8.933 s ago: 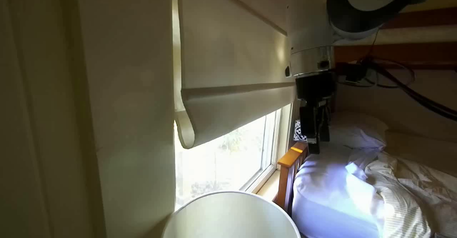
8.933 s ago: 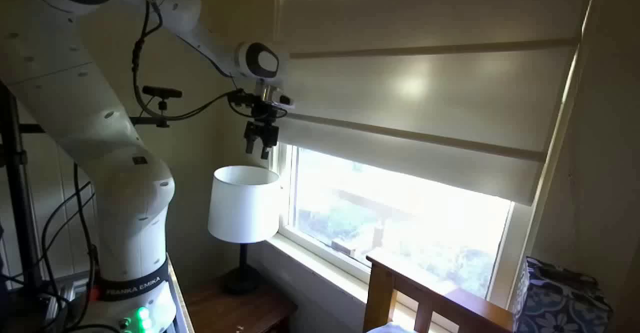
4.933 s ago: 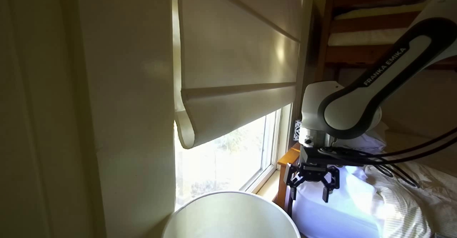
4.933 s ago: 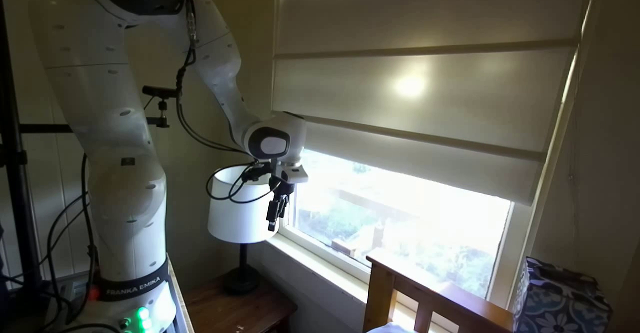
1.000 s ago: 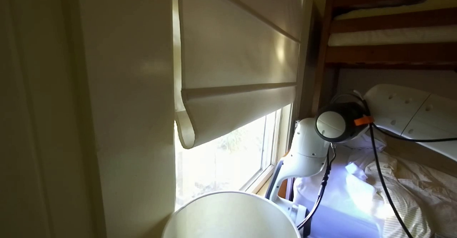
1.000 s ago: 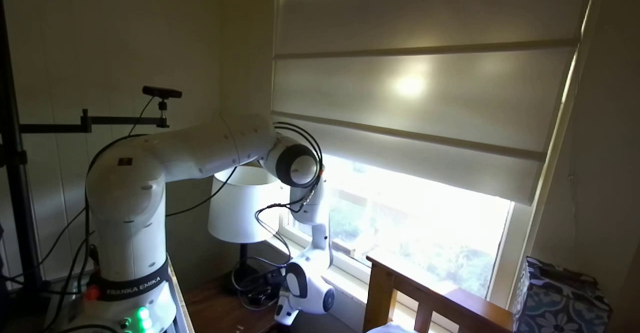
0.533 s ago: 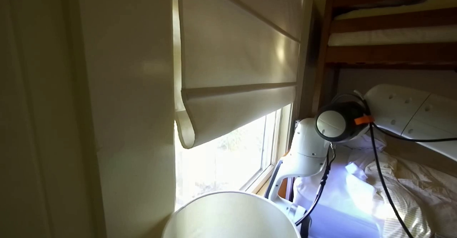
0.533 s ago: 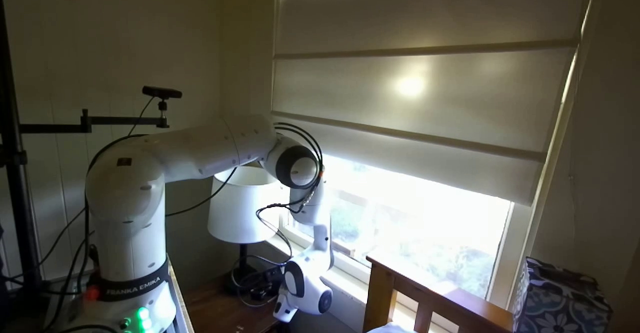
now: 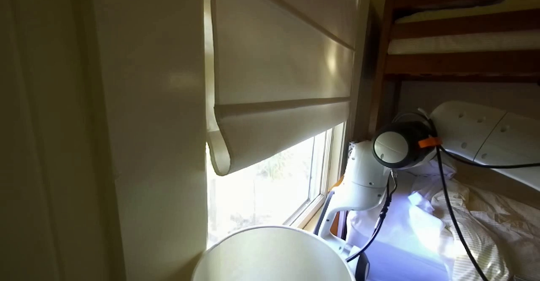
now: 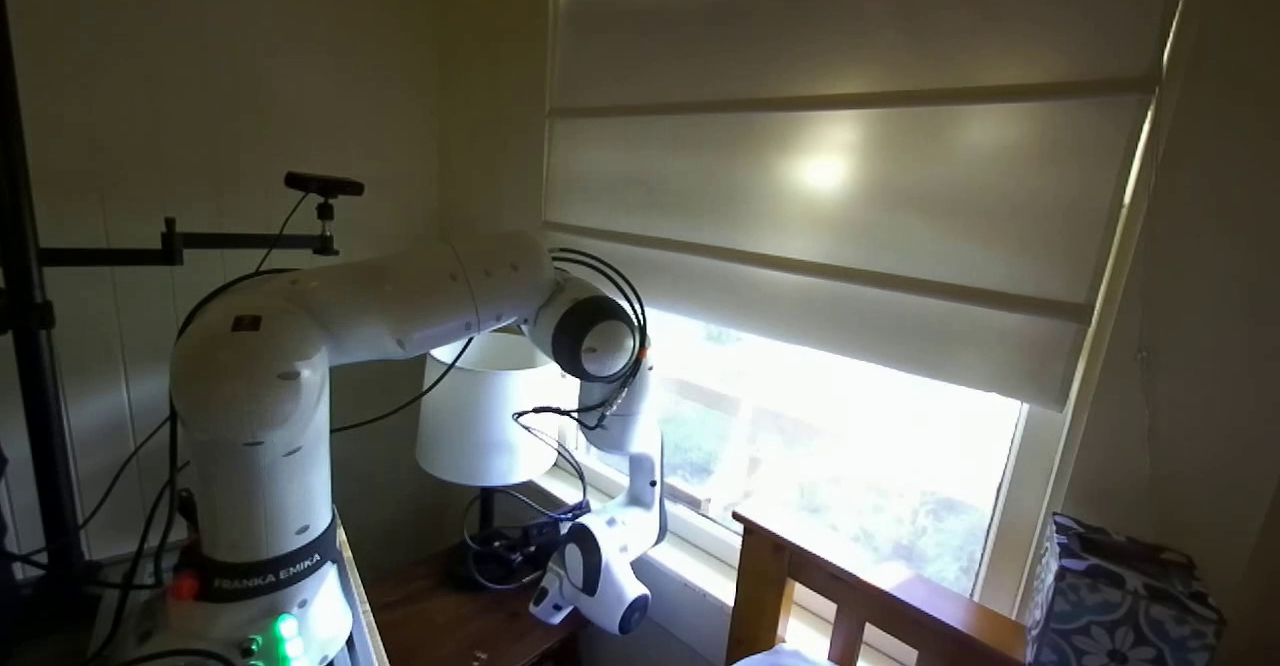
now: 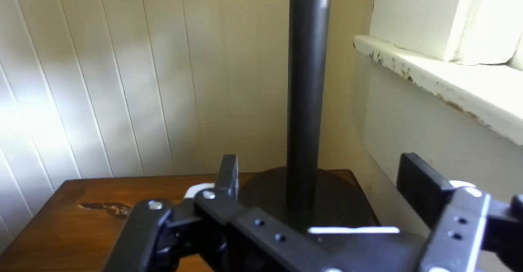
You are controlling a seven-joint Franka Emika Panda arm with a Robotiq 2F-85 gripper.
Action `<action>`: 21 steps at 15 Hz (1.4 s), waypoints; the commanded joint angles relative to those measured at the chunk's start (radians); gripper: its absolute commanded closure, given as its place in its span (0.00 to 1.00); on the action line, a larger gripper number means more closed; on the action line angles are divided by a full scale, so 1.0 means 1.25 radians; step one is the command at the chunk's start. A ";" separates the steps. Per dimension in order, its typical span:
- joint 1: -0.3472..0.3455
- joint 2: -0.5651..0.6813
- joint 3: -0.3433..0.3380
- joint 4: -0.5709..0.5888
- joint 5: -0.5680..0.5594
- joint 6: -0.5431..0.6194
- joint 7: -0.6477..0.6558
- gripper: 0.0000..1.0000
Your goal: Move the lamp slightly to the left
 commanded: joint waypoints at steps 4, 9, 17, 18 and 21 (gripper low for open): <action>0.038 0.105 -0.014 0.122 -0.006 -0.133 0.068 0.00; 0.056 0.089 -0.021 0.096 0.018 -0.107 0.041 0.00; 0.045 0.105 0.016 0.069 0.152 -0.103 -0.113 0.00; 0.047 0.106 0.017 0.062 0.162 -0.106 -0.122 0.00; 0.046 0.119 0.013 0.051 0.159 -0.140 -0.129 0.00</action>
